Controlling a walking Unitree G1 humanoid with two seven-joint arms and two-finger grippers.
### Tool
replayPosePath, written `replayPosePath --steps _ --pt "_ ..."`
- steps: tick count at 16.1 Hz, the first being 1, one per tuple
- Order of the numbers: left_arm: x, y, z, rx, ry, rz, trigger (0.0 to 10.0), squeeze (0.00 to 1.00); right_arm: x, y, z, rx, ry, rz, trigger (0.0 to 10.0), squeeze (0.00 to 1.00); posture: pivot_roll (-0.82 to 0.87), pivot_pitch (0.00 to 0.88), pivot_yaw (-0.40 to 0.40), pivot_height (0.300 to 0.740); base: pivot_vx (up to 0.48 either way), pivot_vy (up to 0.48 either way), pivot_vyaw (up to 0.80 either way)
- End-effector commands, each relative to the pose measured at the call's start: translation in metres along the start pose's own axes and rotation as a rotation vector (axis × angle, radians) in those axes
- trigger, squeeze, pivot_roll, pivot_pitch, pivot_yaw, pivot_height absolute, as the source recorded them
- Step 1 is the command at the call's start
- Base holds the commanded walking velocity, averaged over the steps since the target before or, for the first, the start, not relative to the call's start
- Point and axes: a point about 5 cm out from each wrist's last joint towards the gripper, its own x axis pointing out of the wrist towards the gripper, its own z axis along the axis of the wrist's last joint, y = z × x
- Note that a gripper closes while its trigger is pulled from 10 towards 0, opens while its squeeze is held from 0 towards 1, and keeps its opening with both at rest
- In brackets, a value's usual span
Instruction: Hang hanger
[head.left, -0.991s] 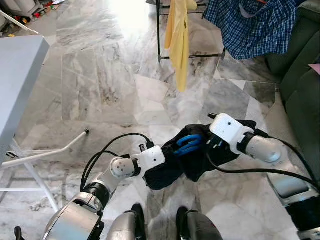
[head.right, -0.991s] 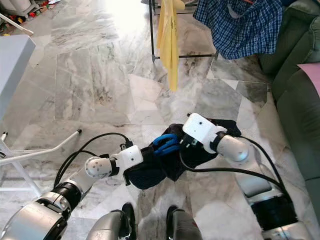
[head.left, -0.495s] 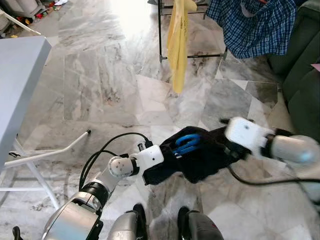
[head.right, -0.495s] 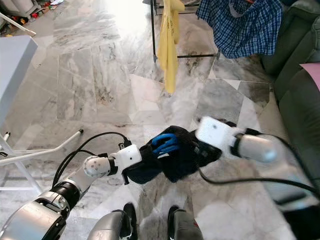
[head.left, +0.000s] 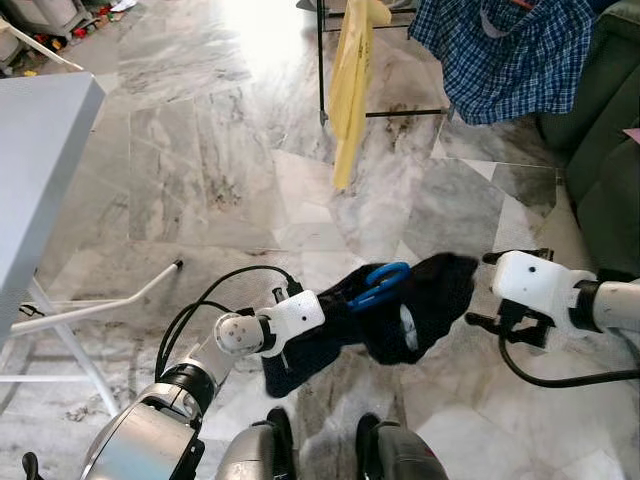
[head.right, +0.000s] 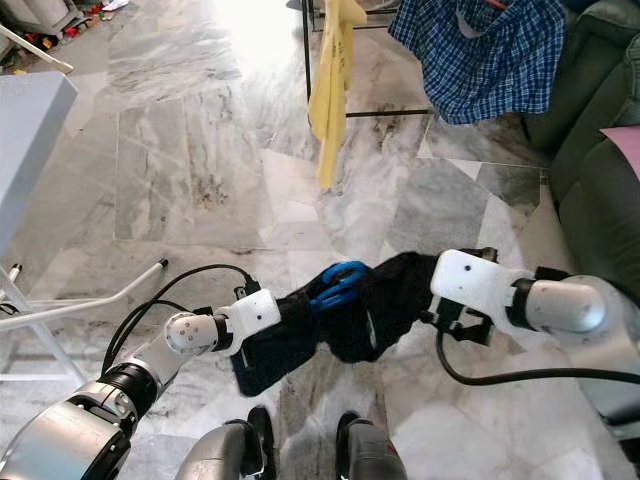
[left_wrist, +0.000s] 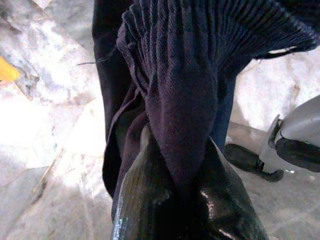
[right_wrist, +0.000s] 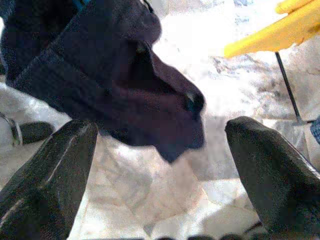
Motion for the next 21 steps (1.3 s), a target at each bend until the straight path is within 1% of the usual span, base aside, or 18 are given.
replayPosePath --steps 1,2,3,5,6,9,11,12,13,14,15,16,17,18,19,21 --pt "-0.002 0.002 0.001 0.024 -0.012 -0.003 0.0 0.00 -0.007 -0.001 -0.001 -0.015 0.009 0.012 10.0 1.00 -0.24 0.238 0.083 0.740 0.000 0.000 0.00" --pt "-0.003 0.002 0.001 0.037 -0.015 -0.014 0.0 0.00 -0.011 -0.007 -0.002 -0.019 -0.003 -0.019 10.0 1.00 -0.24 0.236 0.081 0.740 0.000 0.000 0.00" --pt "-0.004 0.001 0.001 0.047 -0.021 -0.025 0.0 0.00 -0.013 -0.010 -0.002 -0.015 -0.016 -0.031 10.0 1.00 -0.25 0.237 0.082 0.740 0.000 0.000 0.00" --pt "-0.005 0.003 0.006 0.069 -0.068 -0.055 0.0 0.00 -0.014 -0.012 -0.005 -0.014 -0.042 -0.042 10.0 1.00 -0.25 0.241 0.081 0.740 0.000 0.000 0.00" --pt "-0.006 0.004 0.012 0.084 -0.110 -0.074 0.0 0.00 -0.011 -0.008 -0.006 0.015 -0.071 -0.030 10.0 1.00 -0.24 0.245 0.080 0.740 0.000 0.000 0.00" --pt "-0.009 0.009 0.026 0.130 -0.194 -0.106 0.0 0.00 0.000 0.004 -0.005 0.081 -0.140 0.026 10.0 1.00 -0.24 0.254 0.079 0.740 0.000 0.000 0.00" --pt "-0.011 0.018 0.039 0.153 -0.258 -0.094 0.0 0.00 0.013 0.019 0.000 0.118 -0.194 0.118 10.0 1.00 -0.24 0.257 0.080 0.740 0.000 0.000 0.00" --pt "-0.012 0.022 0.046 0.162 -0.290 -0.092 0.0 0.00 0.020 0.026 0.000 0.106 -0.199 0.159 10.0 0.84 -0.23 0.262 0.081 0.740 0.000 0.000 0.00" --pt "-0.014 0.023 0.049 0.178 -0.311 -0.102 0.0 0.00 0.024 0.028 -0.003 0.076 -0.178 0.166 10.0 0.41 -0.22 0.263 0.081 0.740 0.000 0.000 0.00" --pt "-0.015 0.024 0.052 0.187 -0.332 -0.118 0.0 0.00 0.025 0.028 -0.004 0.069 -0.178 0.170 10.0 0.00 -0.22 0.267 0.083 0.740 0.000 0.000 0.00" --pt "-0.016 0.024 0.053 0.190 -0.342 -0.127 0.0 0.00 0.025 0.027 -0.004 0.068 -0.181 0.171 10.0 0.00 -0.22 0.267 0.083 0.740 0.000 0.000 0.00" --pt "-0.019 0.023 0.057 0.218 -0.375 -0.167 0.0 0.00 0.027 0.025 -0.004 0.021 -0.167 0.166 10.0 0.00 -0.22 0.268 0.084 0.740 0.000 0.000 0.00" --pt "-0.023 0.022 0.056 0.257 -0.379 -0.208 0.0 0.00 0.026 0.020 -0.002 -0.042 -0.154 0.161 10.0 0.00 -0.22 0.269 0.085 0.740 0.000 0.000 0.00" --pt "-0.025 0.022 0.054 0.267 -0.370 -0.220 0.0 0.00 0.025 0.017 0.003 -0.057 -0.169 0.151 10.0 0.00 -0.21 0.270 0.084 0.740 0.000 0.000 0.00" --pt "-0.027 0.022 0.049 0.271 -0.349 -0.227 0.0 0.00 0.022 0.010 0.014 -0.075 -0.205 0.129 10.0 0.00 -0.22 0.270 0.084 0.740 0.000 0.000 0.00" --pt "-0.029 0.023 0.043 0.266 -0.324 -0.227 0.0 0.00 0.017 0.001 0.028 -0.110 -0.244 0.104 10.0 0.00 -0.22 0.270 0.085 0.740 0.000 0.000 0.00"
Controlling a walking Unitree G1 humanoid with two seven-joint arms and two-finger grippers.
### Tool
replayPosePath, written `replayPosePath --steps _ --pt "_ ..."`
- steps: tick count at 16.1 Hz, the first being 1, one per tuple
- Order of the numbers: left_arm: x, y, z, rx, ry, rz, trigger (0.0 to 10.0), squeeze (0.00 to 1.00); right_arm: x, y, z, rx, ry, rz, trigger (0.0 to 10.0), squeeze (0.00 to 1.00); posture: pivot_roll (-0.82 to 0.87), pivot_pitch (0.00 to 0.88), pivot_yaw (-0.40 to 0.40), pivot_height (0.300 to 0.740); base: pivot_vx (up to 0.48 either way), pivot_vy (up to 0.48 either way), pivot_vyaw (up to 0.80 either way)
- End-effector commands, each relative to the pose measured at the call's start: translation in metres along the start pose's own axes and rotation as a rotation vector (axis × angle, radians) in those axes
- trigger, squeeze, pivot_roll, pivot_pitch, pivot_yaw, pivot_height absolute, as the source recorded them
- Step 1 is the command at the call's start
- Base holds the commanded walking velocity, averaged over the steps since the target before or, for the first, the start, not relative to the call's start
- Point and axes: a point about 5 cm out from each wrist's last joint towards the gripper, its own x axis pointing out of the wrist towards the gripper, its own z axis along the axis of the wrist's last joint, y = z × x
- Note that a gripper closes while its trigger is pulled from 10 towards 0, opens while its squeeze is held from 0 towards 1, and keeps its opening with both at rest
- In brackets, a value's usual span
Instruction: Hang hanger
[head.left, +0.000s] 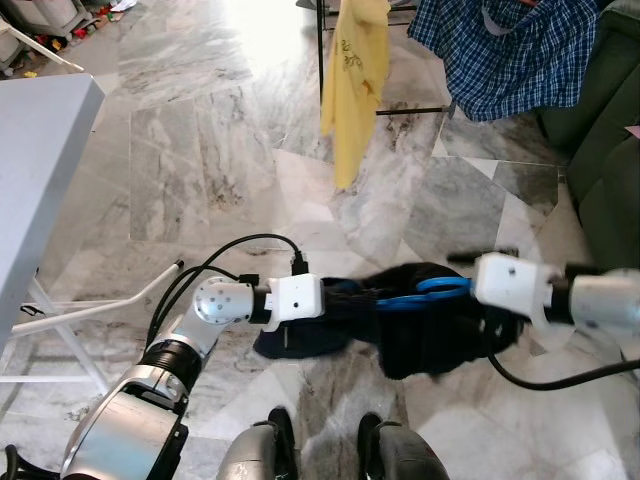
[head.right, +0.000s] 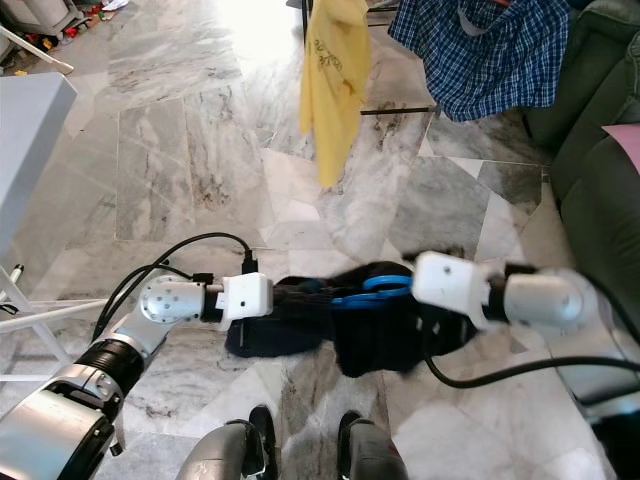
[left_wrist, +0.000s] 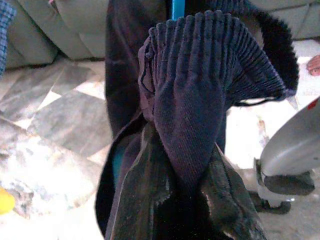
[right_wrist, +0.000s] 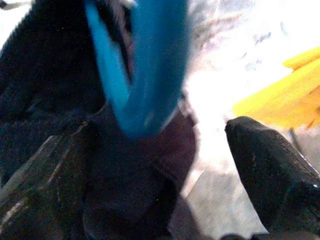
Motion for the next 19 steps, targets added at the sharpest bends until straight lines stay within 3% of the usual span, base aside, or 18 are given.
replayPosePath --steps 1,3,7,12,15,16,17,18,19 --pt "-0.004 -0.003 -0.003 -0.003 0.003 -0.008 0.0 0.00 -0.005 -0.005 0.009 -0.030 -0.025 0.004 10.0 0.00 -0.22 0.271 0.084 0.740 0.000 0.000 0.00" --pt "-0.003 -0.003 -0.001 0.005 -0.014 -0.018 0.0 0.00 -0.005 -0.003 0.006 0.011 -0.041 0.022 10.0 0.00 -0.22 0.270 0.084 0.740 0.000 0.000 0.00" --pt "0.001 0.002 0.008 0.031 -0.057 -0.014 0.0 0.00 0.000 0.019 -0.011 0.121 -0.020 0.123 10.0 0.00 -0.22 0.275 0.083 0.740 0.000 0.000 0.00" --pt "-0.001 0.008 0.023 0.086 -0.152 -0.041 0.0 0.00 0.001 0.025 -0.037 0.134 0.071 0.153 10.0 0.00 -0.21 0.274 0.086 0.740 0.000 0.000 0.00" --pt "-0.003 0.008 0.026 0.098 -0.178 -0.058 0.0 0.00 0.003 0.026 -0.040 0.152 0.063 0.160 10.0 0.00 -0.21 0.273 0.085 0.740 0.000 0.000 0.00" --pt "-0.003 0.008 0.030 0.099 -0.213 -0.061 0.0 0.00 0.007 0.029 -0.041 0.194 0.035 0.183 6.9 0.00 -0.21 0.271 0.082 0.740 0.000 0.000 0.00" --pt "-0.002 0.008 0.032 0.102 -0.233 -0.060 0.0 0.00 0.011 0.032 -0.042 0.215 0.015 0.211 4.9 0.00 -0.21 0.270 0.082 0.740 0.000 0.000 0.00" --pt "-0.002 0.008 0.033 0.104 -0.248 -0.063 0.0 0.00 0.014 0.035 -0.041 0.231 -0.001 0.229 1.8 0.00 -0.21 0.270 0.082 0.740 0.000 0.000 0.00" --pt "-0.001 0.008 0.034 0.103 -0.257 -0.065 0.0 0.00 0.016 0.036 -0.041 0.237 -0.010 0.240 0.0 0.00 -0.21 0.270 0.082 0.740 0.000 0.000 0.00"
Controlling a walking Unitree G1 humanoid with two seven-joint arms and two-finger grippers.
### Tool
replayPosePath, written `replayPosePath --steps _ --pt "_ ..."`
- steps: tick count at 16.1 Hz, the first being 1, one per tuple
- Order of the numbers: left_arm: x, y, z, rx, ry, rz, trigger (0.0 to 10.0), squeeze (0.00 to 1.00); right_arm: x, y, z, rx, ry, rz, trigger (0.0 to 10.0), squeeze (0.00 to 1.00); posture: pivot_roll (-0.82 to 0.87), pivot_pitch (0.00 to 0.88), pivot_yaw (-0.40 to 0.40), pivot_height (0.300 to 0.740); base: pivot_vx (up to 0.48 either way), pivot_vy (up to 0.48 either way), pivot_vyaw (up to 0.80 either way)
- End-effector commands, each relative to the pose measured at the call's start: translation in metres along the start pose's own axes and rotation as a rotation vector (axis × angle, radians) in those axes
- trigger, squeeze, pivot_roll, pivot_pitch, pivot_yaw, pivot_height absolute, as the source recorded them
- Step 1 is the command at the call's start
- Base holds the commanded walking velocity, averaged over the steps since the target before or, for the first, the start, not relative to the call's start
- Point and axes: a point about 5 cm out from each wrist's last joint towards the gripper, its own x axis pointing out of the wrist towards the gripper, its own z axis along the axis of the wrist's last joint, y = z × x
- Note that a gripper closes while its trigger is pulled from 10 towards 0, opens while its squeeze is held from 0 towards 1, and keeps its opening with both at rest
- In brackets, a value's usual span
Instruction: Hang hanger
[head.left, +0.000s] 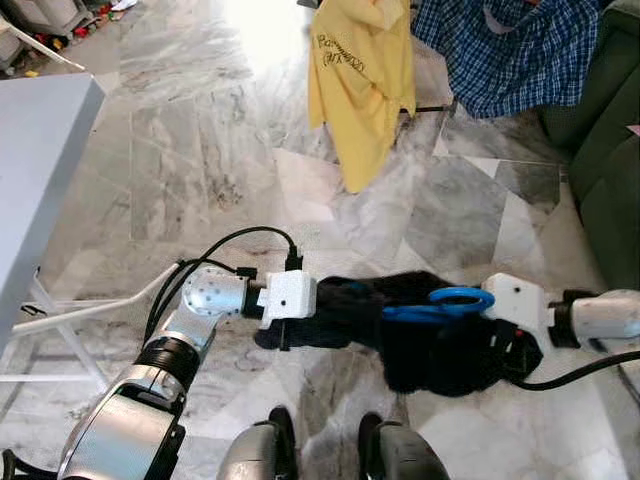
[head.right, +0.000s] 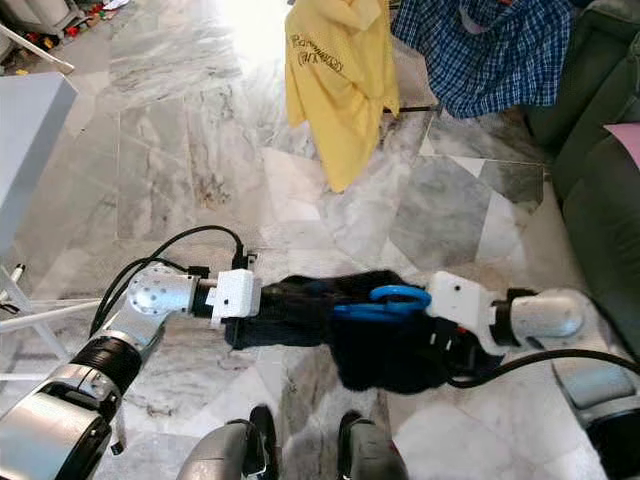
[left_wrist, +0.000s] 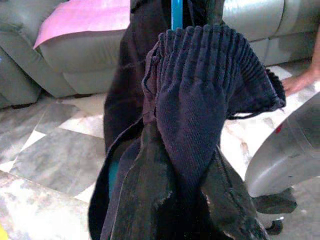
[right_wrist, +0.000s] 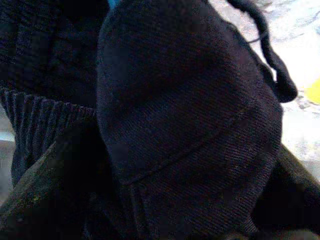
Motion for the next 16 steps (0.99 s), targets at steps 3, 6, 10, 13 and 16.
replayPosePath --steps 3,6,10,13,16 --pt "0.007 0.004 0.013 0.069 -0.089 0.017 0.0 0.00 0.013 0.007 0.012 -0.008 -0.069 0.076 0.0 0.00 -0.20 0.267 0.083 0.740 0.000 0.000 0.00" --pt "0.008 0.002 0.013 0.072 -0.093 0.012 0.0 0.00 0.011 0.006 0.016 -0.001 -0.091 0.083 0.0 0.00 -0.21 0.265 0.084 0.740 0.000 0.000 0.00" --pt "0.010 0.002 0.013 0.065 -0.101 0.017 0.0 0.00 0.010 0.010 0.019 0.035 -0.125 0.107 0.0 0.00 -0.21 0.266 0.086 0.740 0.000 0.000 0.00" --pt "0.011 0.001 0.013 0.063 -0.105 0.018 0.0 0.00 0.010 0.015 0.022 0.061 -0.145 0.147 0.0 0.00 -0.22 0.267 0.087 0.740 0.000 0.000 0.00" --pt "0.011 0.002 0.013 0.062 -0.106 0.027 0.0 0.00 0.008 0.020 0.027 0.109 -0.178 0.198 0.0 0.00 -0.22 0.267 0.083 0.740 0.000 0.000 0.00"
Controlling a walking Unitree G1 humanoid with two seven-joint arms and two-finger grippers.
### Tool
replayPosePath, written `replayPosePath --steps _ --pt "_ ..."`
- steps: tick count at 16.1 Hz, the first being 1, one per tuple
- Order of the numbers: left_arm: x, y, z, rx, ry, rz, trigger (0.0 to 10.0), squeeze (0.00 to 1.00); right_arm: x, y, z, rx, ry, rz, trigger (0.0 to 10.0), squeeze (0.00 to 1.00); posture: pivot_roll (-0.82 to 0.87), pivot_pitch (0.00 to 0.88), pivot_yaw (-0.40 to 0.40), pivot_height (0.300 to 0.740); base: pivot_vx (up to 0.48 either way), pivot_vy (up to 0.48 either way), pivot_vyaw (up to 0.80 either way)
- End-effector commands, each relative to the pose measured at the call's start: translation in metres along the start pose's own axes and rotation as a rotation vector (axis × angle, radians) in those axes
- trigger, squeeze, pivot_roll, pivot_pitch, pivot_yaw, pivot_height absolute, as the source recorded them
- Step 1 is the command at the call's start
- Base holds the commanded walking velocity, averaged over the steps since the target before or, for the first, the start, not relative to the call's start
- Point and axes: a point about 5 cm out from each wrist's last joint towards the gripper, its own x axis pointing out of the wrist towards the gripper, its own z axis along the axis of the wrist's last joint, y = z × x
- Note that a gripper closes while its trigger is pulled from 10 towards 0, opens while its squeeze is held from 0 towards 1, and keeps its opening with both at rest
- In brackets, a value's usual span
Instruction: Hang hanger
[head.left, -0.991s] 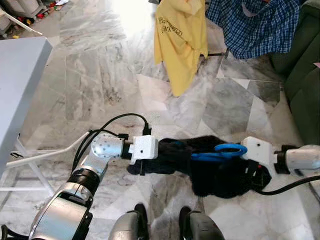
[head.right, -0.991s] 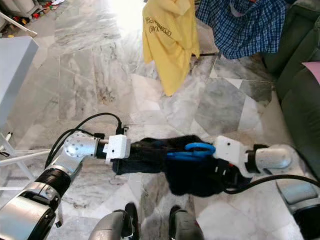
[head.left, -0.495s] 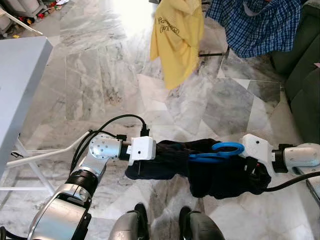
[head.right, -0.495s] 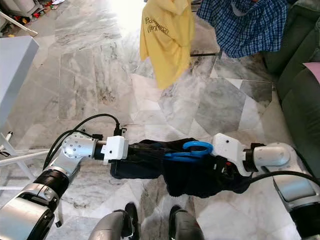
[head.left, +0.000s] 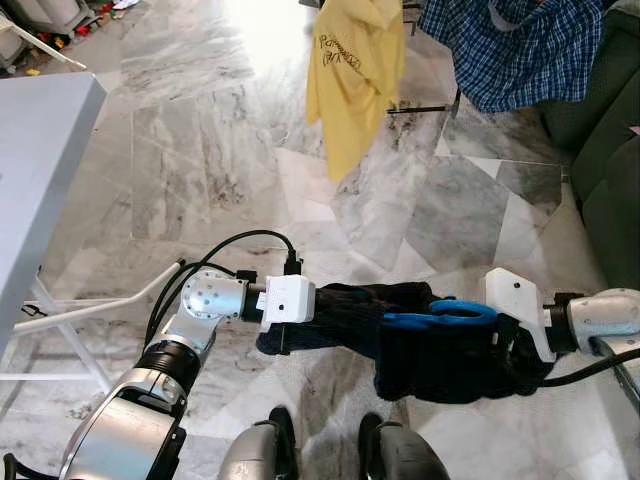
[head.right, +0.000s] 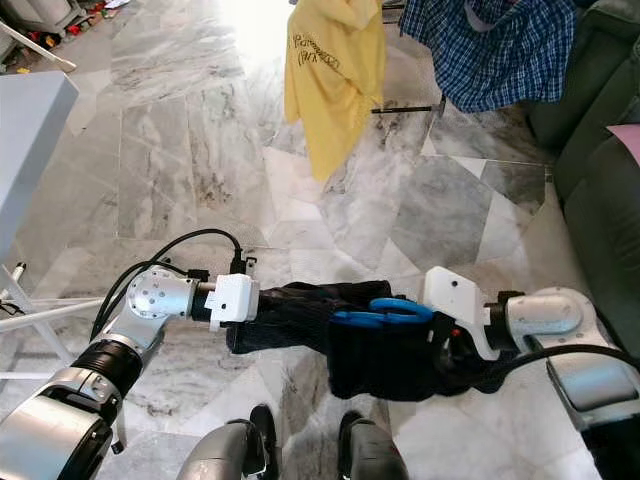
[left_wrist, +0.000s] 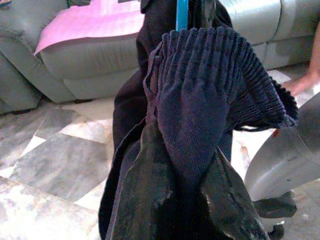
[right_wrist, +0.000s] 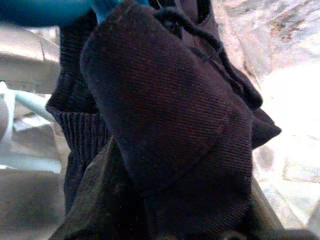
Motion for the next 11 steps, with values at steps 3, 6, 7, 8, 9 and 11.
replayPosePath --steps 3,6,7,8,9,11 --pt "0.012 0.005 0.012 0.049 -0.086 0.038 0.0 0.00 0.012 0.014 0.002 -0.003 -0.024 0.105 0.0 0.00 -0.22 0.268 0.081 0.740 0.000 0.000 0.00" --pt "0.011 0.007 0.012 0.046 -0.082 0.050 0.0 0.00 0.011 0.018 -0.004 0.008 0.016 0.115 0.0 0.00 -0.22 0.268 0.080 0.740 0.000 0.000 0.00" --pt "0.010 0.007 0.012 0.046 -0.081 0.052 0.0 0.00 0.011 0.018 -0.004 0.009 0.017 0.114 0.0 0.00 -0.22 0.268 0.081 0.740 0.000 0.000 0.00" --pt "0.009 0.009 0.012 0.047 -0.076 0.059 0.0 0.00 0.010 0.018 -0.005 0.010 0.016 0.096 0.0 0.00 -0.22 0.267 0.082 0.740 0.000 0.000 0.00" --pt "0.009 0.010 0.011 0.044 -0.073 0.068 0.0 0.00 0.011 0.016 -0.005 0.015 0.006 0.073 0.0 0.00 -0.22 0.266 0.081 0.740 0.000 0.000 0.00" --pt "0.008 0.011 0.009 0.039 -0.061 0.098 0.0 0.00 0.012 0.013 -0.004 0.010 -0.005 0.036 0.0 0.00 -0.22 0.266 0.081 0.740 0.000 0.000 0.00"
